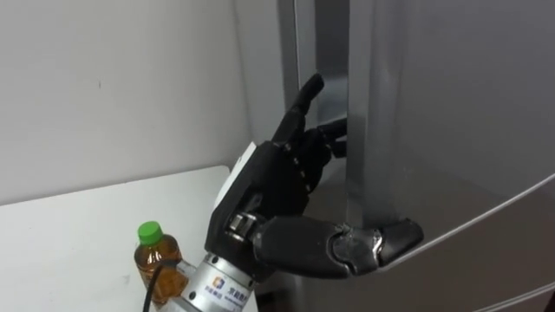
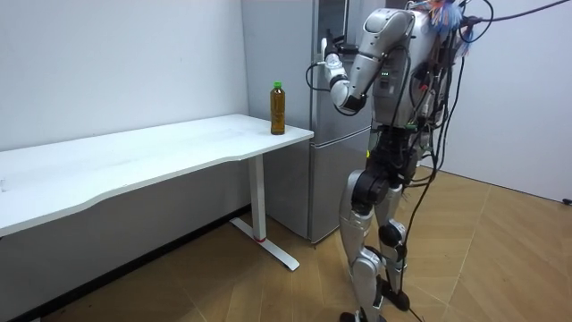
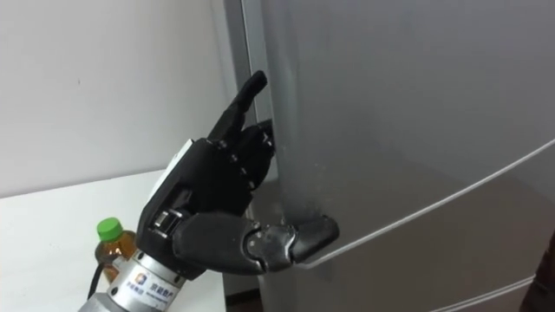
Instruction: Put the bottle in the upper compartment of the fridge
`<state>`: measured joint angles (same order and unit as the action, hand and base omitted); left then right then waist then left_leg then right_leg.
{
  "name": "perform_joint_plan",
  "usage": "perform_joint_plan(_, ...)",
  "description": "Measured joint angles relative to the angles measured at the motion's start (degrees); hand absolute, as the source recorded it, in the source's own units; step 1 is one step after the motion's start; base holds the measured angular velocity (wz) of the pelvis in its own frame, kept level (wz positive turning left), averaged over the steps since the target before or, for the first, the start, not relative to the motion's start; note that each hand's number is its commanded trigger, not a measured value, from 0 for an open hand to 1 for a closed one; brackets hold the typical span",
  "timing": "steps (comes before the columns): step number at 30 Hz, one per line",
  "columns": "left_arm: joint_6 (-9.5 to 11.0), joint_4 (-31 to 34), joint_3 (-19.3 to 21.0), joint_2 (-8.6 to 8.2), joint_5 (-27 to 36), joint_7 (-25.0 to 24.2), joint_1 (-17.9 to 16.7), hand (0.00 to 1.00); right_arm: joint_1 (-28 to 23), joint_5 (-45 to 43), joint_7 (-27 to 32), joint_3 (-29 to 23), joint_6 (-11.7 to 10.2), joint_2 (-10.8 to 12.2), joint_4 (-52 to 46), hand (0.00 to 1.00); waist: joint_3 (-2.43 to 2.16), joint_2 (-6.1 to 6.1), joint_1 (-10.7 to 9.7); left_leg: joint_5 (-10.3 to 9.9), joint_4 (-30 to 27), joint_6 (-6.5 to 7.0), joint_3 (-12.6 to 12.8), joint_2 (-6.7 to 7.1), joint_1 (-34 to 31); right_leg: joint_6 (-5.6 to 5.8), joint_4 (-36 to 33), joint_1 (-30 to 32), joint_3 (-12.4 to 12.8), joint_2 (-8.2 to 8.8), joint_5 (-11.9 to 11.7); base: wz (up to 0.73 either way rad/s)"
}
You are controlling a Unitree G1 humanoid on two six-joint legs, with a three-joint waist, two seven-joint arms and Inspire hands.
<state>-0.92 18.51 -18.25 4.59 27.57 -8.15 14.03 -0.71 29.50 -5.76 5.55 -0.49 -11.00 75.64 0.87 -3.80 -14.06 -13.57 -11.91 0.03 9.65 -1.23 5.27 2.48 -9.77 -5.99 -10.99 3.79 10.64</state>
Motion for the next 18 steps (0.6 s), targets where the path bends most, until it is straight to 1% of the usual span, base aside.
perform_joint_plan(1, 0.0, 0.0, 0.0, -0.06, 0.0, 0.0, 0.0, 0.0, -0.1, 0.0, 0.0, 0.0, 0.0, 0.0, -0.1, 0.0, 0.0, 0.0, 0.0, 0.0, 0.0, 0.0, 0.1, 0.0, 0.0, 0.03, 0.0, 0.0, 0.0, 0.02, -0.1, -0.09)
perform_joint_plan(3, 0.0, -0.3, -0.2, -0.61, 0.0, 0.0, 0.0, 0.0, -0.3, 0.5, 0.0, 0.0, 0.0, -0.1, -0.2, 0.0, 0.0, -0.05, 0.0, 0.0, 0.0, 0.02, 1.3, 0.0, 0.1, 0.19, 0.0, 0.0, 0.4, 0.16, -0.3, -0.06)
perform_joint_plan(7, 0.1, -0.9, -0.4, -1.3, 0.0, 0.0, 0.0, 0.0, -0.5, 1.6, 0.0, 0.0, -0.1, -0.1, -0.1, 0.0, 0.02, -0.12, -0.2, -0.2, -0.5, 0.53, 1.5, 0.01, 0.0, 0.35, 0.0, 0.0, 1.4, 0.21, -0.4, -0.02)
perform_joint_plan(12, 0.9, -2.0, -0.7, -1.35, 1.2, 0.0, 0.0, 0.0, -0.5, 1.6, 0.0, 0.0, -0.1, -0.2, -0.1, 0.0, 0.04, -0.24, -1.0, -0.4, -0.7, 1.01, 1.8, -0.14, -0.1, 0.52, -0.1, 0.0, 1.6, 0.22, -0.7, 0.0)
perform_joint_plan(18, 1.6, -2.9, -1.8, -1.35, 2.2, 0.0, 0.0, 0.0, -0.5, 1.5, 0.0, 0.0, -0.1, -0.3, -0.1, 0.0, 0.04, -0.27, -1.2, -0.5, -0.8, 1.27, 2.0, -0.15, 0.0, 0.62, -0.1, 0.0, 1.6, 0.26, -1.2, 0.0)
